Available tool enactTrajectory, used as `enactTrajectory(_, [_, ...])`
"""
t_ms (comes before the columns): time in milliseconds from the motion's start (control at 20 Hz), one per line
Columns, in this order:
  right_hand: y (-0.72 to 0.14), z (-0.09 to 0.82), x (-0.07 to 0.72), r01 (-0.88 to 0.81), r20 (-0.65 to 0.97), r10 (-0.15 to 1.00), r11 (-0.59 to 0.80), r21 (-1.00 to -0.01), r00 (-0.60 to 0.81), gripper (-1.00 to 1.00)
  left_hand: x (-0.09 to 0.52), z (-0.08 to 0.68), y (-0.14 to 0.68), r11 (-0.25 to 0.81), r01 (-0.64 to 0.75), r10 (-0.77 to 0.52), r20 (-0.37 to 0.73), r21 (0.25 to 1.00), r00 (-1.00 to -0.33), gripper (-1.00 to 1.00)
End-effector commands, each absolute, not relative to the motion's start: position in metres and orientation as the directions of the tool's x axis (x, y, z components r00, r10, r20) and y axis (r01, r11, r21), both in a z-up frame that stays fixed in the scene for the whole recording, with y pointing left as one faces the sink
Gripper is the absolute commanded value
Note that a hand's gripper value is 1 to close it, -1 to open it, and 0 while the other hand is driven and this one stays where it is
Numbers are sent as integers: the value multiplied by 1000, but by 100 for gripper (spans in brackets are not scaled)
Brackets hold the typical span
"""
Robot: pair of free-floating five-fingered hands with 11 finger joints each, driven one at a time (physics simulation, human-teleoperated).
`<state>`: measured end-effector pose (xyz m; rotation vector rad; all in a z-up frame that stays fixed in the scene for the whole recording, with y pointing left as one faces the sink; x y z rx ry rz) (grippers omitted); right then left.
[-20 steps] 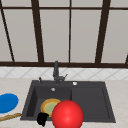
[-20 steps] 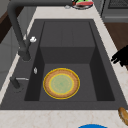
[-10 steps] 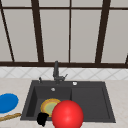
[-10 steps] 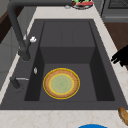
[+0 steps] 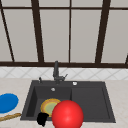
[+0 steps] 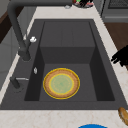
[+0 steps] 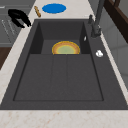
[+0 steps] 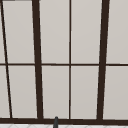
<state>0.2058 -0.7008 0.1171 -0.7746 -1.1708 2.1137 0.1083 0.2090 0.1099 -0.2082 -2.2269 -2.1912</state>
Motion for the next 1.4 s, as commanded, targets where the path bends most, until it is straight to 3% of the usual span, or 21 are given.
enactTrajectory(0, [-715,101,212,-284,-116,733,-398,-872,-671,-100,108,110,209,12,102,87,101,995,-991,0])
enactTrajectory(250, [-728,119,232,-303,-69,721,-374,-877,-690,-100,108,110,209,12,102,87,101,995,-991,0])
enactTrajectory(500, [-726,126,245,-403,87,723,-277,-872,-685,-100,108,110,209,12,102,87,101,995,-991,0])
enactTrajectory(550, [-724,124,250,-413,99,721,-274,-868,-686,100,108,110,209,12,102,87,101,995,-991,0])
enactTrajectory(850, [-724,117,252,-360,5,721,-340,-869,-693,100,108,110,209,12,102,87,101,995,-991,0])
enactTrajectory(1350, [-722,124,252,-263,-45,715,-314,-913,-698,100,108,110,209,12,102,87,101,995,-991,0])
